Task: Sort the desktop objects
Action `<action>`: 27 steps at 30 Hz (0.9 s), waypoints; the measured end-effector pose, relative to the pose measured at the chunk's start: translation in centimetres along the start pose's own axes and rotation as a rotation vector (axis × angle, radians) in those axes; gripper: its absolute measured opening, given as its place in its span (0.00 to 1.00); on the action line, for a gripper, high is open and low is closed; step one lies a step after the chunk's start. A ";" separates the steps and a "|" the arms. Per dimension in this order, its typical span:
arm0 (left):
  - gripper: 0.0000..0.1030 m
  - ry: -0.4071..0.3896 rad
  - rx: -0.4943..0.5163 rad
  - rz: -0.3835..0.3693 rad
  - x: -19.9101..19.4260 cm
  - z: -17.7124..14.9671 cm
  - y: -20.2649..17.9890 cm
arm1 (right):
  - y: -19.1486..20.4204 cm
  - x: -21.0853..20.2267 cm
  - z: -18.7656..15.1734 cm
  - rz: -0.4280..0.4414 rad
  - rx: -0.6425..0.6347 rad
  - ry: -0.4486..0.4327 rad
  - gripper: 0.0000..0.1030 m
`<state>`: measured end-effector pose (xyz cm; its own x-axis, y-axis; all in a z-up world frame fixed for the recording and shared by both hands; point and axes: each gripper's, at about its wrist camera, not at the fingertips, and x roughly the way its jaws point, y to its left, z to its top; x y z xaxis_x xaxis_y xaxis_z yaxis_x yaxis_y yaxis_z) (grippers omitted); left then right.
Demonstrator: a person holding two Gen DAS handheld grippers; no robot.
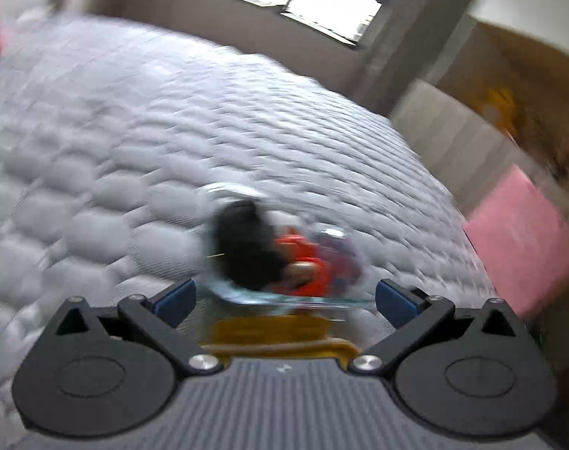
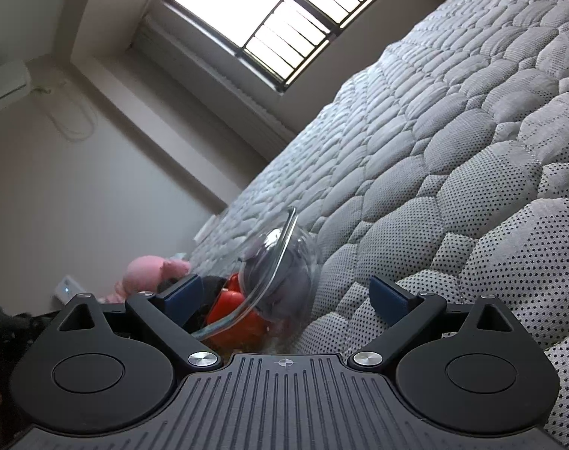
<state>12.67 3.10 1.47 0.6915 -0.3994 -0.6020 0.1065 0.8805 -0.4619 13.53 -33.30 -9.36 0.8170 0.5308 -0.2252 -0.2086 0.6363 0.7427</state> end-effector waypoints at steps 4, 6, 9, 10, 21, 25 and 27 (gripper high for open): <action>0.99 0.010 -0.090 0.076 0.0 -0.3 2.9 | 0.2 0.1 -0.1 -0.005 -0.006 0.003 0.96; 0.98 0.019 -0.088 0.056 0.3 -0.6 3.1 | 0.3 0.1 -0.1 -0.006 -0.006 0.004 0.96; 0.95 0.032 -0.044 0.014 0.9 -0.6 1.6 | 0.5 0.2 -0.2 -0.012 -0.012 0.008 0.96; 0.95 0.039 -0.021 0.003 1.2 -0.6 0.8 | 0.5 0.2 -0.3 -0.014 -0.014 0.009 0.96; 0.88 0.158 0.240 -0.043 10.0 2.0 -9.5 | 0.5 0.1 -0.4 -0.007 -0.009 0.004 0.96; 0.82 0.211 0.245 -0.008 12.4 0.9 -9.3 | 0.4 0.1 -0.4 -0.003 -0.009 0.003 0.96; 0.80 0.213 0.271 0.009 12.9 0.4 -9.1 | 0.3 0.0 -0.4 -0.001 -0.008 0.003 0.96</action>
<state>20.90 -9.97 -1.82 0.5320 -0.4103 -0.7407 0.3066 0.9087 -0.2832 13.27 -32.87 -9.35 0.8158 0.5319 -0.2273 -0.2125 0.6412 0.7374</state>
